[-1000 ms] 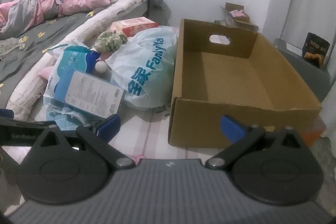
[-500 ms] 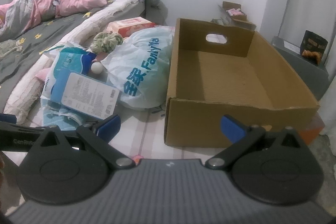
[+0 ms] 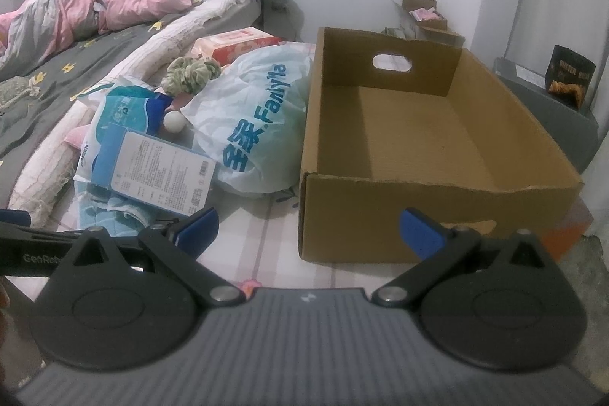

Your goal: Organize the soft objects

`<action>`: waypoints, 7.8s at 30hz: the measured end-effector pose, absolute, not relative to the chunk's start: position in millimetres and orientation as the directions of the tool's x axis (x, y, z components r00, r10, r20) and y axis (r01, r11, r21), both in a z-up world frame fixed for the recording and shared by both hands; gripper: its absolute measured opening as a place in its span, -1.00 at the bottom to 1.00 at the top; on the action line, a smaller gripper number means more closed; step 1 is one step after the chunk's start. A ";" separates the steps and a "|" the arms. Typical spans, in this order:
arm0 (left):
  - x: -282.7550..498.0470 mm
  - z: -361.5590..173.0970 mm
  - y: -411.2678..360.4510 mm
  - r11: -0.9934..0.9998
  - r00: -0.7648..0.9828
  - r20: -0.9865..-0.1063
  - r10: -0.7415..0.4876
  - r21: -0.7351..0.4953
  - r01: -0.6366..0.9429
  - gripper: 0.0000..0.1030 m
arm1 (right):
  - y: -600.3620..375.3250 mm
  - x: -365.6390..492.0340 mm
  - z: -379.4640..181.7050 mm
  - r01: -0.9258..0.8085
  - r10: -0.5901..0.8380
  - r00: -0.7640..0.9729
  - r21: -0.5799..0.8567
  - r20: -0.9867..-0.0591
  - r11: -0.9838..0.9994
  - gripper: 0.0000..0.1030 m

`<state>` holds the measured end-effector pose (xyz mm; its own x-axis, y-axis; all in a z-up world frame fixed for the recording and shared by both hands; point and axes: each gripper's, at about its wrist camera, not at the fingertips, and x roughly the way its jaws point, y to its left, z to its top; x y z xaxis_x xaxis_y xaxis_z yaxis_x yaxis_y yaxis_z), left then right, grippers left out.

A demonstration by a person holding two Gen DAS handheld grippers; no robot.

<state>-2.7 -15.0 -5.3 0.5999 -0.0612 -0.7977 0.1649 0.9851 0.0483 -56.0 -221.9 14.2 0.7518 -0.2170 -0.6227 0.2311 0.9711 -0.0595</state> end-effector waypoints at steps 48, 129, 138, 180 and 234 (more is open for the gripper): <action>-0.3 -12.7 -11.7 0.985 0.573 -0.818 -0.052 0.054 0.167 0.99 | -221.9 -55.1 10.8 0.243 -0.210 0.743 -0.036 -0.635 0.969 0.98; 48.6 -64.7 -14.4 0.843 0.542 -0.660 -0.520 -0.295 0.450 -0.27 | -178.5 131.0 -17.4 -0.226 0.443 0.584 0.387 -0.681 0.894 0.62; 46.3 -62.6 -7.3 0.851 0.553 -0.661 -0.507 -0.284 0.441 -0.09 | -180.7 96.5 -10.0 -0.250 0.538 0.526 0.485 -0.658 0.838 0.64; 8.9 -80.7 1.9 0.870 0.489 -0.745 -0.455 -0.254 0.422 0.18 | -214.9 32.4 -70.8 -0.031 0.455 0.464 0.499 -0.760 0.866 0.02; 242.9 27.5 -309.0 0.713 0.479 -0.734 -0.481 -0.009 0.702 0.39 | -517.9 235.0 -2.2 0.189 0.493 0.643 0.746 -0.586 0.639 -0.13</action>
